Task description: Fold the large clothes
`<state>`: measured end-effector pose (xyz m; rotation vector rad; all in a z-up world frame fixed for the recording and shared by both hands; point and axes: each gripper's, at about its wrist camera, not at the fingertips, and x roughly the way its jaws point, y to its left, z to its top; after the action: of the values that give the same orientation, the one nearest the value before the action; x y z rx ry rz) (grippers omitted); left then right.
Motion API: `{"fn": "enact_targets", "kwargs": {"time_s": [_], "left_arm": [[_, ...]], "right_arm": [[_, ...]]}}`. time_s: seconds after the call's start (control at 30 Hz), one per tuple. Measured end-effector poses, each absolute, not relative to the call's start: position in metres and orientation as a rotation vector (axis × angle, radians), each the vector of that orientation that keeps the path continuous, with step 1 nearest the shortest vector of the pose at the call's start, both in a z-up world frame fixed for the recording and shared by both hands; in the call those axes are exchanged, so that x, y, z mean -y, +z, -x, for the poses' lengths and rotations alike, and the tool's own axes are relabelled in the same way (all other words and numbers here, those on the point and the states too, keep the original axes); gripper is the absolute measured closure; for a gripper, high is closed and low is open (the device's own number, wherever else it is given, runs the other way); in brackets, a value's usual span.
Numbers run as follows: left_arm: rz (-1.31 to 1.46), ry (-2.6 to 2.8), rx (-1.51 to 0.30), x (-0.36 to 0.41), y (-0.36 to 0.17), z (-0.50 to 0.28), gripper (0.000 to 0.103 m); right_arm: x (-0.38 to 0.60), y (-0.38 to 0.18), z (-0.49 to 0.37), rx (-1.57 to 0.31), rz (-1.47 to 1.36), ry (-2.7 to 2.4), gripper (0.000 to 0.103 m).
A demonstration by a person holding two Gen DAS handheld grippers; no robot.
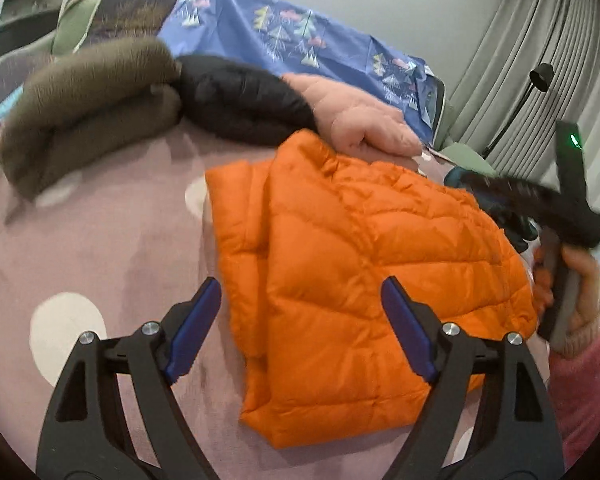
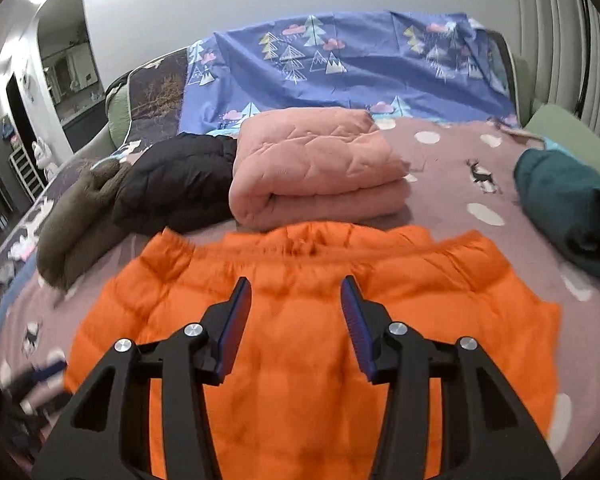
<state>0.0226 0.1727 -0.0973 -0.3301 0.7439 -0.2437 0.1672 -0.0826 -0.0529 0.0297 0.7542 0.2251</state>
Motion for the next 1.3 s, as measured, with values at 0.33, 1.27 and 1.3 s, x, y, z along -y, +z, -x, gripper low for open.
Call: {"fn": "enact_targets", "kwargs": {"time_s": [0.33,1.27,1.3], "left_arm": [[0.486,-0.325,-0.842,-0.189,-0.145,-0.052,0.017],[0.545,-0.644,-0.643,-0.164,-0.083,-0.055,0.077],[0.526,-0.665,-0.63,-0.157,-0.074,-0.056,0.077]], "right_arm": [[0.058,-0.14,-0.207,-0.812,0.128,0.119,0.034],[0.088,-0.153,-0.22,-0.822,-0.046,0.235,0.032],[0.092,-0.153,-0.221,-0.82,-0.06,0.246,0.031]]}}
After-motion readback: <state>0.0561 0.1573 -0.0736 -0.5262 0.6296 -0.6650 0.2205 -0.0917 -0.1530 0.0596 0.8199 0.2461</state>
